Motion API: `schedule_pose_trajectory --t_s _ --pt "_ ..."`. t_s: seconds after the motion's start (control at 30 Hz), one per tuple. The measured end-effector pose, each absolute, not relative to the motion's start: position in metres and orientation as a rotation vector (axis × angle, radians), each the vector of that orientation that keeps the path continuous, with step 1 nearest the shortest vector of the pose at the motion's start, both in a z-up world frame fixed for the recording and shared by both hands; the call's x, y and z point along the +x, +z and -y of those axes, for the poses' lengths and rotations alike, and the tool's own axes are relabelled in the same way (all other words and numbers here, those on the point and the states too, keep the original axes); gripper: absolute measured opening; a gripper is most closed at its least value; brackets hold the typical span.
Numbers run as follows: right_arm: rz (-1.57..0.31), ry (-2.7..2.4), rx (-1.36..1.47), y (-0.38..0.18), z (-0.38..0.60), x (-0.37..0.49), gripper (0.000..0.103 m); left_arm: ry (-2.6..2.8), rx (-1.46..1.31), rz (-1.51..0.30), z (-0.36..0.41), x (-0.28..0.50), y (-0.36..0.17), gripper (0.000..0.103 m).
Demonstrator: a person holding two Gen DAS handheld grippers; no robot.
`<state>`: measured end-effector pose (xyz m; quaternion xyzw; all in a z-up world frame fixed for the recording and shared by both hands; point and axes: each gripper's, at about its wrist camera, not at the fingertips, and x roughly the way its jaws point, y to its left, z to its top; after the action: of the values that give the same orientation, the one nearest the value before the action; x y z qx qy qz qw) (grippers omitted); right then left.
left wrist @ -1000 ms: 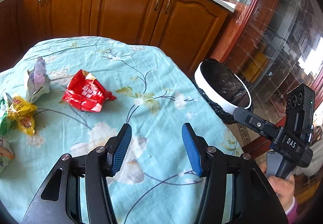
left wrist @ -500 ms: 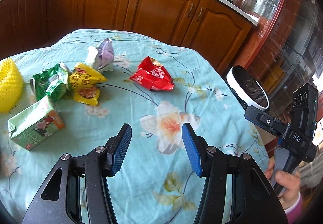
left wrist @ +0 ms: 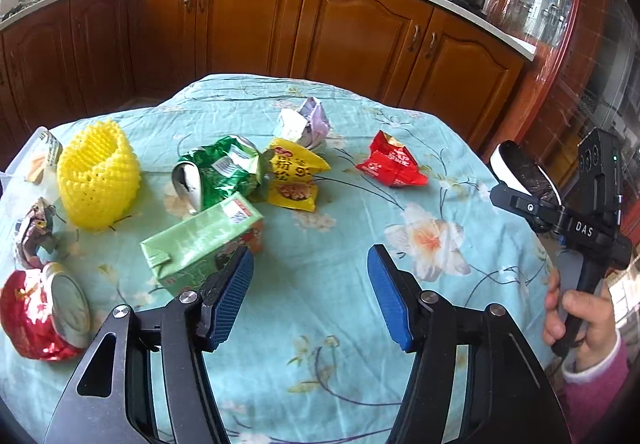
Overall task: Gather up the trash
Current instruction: 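Withdraw both open tools from the bin back over the table, then grasp the green drink carton with left tool while right tool grasps red snack bag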
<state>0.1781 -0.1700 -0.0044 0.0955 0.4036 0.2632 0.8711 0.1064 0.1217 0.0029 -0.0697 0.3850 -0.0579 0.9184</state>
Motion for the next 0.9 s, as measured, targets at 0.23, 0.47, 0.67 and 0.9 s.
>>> schedule_pose_trajectory --t_s 0.23,0.47,0.67,0.9 --pt "-0.853 0.591 0.118 -0.003 0.135 0.199 0.092 -0.088 -0.055 -0.797 -0.153 0.111 0.005 0.074" --pt "-0.870 0.605 0.052 -0.010 0.105 0.220 0.092 -0.060 0.007 -0.848 -0.169 0.128 -0.015 0.074" --pt "-0.895 0.585 0.000 -0.020 0.090 0.245 0.092 -0.081 0.038 -0.903 -0.168 0.144 -0.033 0.074" --pt "-0.952 0.563 -0.070 -0.042 0.075 0.268 0.085 -0.108 0.024 -0.913 -0.162 0.142 -0.040 0.052"
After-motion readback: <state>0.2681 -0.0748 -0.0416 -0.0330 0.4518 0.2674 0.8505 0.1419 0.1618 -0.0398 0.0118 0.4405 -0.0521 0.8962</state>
